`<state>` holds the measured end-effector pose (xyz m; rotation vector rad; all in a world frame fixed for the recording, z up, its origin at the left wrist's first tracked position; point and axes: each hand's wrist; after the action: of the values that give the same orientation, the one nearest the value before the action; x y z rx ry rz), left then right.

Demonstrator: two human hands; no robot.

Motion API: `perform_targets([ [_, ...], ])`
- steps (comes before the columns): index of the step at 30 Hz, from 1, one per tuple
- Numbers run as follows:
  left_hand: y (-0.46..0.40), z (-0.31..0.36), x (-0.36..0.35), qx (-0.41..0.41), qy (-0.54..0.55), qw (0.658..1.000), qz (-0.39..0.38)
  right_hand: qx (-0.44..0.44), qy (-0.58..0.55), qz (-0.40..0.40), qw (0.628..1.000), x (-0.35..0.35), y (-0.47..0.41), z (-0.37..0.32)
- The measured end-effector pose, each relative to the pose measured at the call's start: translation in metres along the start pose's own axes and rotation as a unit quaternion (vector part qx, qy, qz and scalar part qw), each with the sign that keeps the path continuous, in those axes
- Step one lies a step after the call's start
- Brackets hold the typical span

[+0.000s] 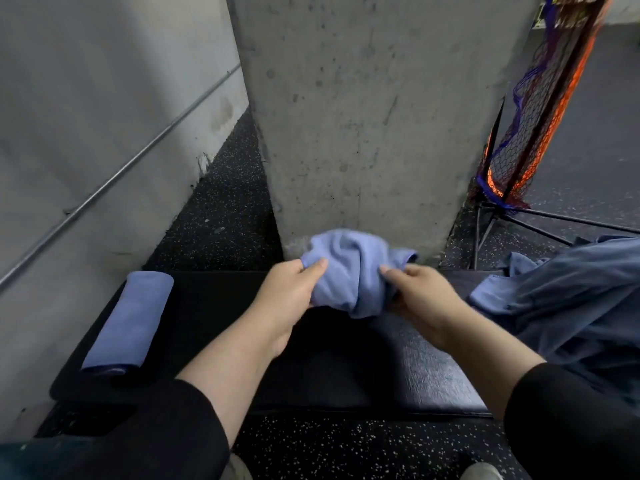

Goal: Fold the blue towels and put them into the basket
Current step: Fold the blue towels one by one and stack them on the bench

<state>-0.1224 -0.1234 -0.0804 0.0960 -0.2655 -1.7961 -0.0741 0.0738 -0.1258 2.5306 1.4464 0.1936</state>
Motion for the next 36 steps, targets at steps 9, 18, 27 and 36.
perform_targets([
  [9, -0.011, 0.028, 0.017, 0.015, 0.165, 0.986, 0.023, 0.038, -0.181, 0.058, 0.981, 0.022, -0.016, -0.028],
  [18, -0.015, 0.038, 0.012, -0.007, 0.253, 0.967, 0.005, 0.029, -0.158, 0.046, 0.986, 0.022, -0.009, -0.045],
  [27, -0.01, 0.009, 0.006, 0.035, 0.065, 0.997, 0.03, 0.014, 0.09, 0.011, 0.996, 0.019, -0.001, -0.019],
  [36, -0.002, 0.004, 0.0, 0.098, 0.001, 0.995, -0.03, -0.037, 0.143, -0.053, 0.988, 0.019, 0.014, -0.013],
])
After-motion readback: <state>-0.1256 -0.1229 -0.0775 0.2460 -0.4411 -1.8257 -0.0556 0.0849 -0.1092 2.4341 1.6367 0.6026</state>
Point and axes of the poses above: each hand's wrist, its own y-axis away from the middle knuckle, its own x-axis out of the back of the hand, z = x × y, and after that the axes turned 8 degrees about z, right-handed
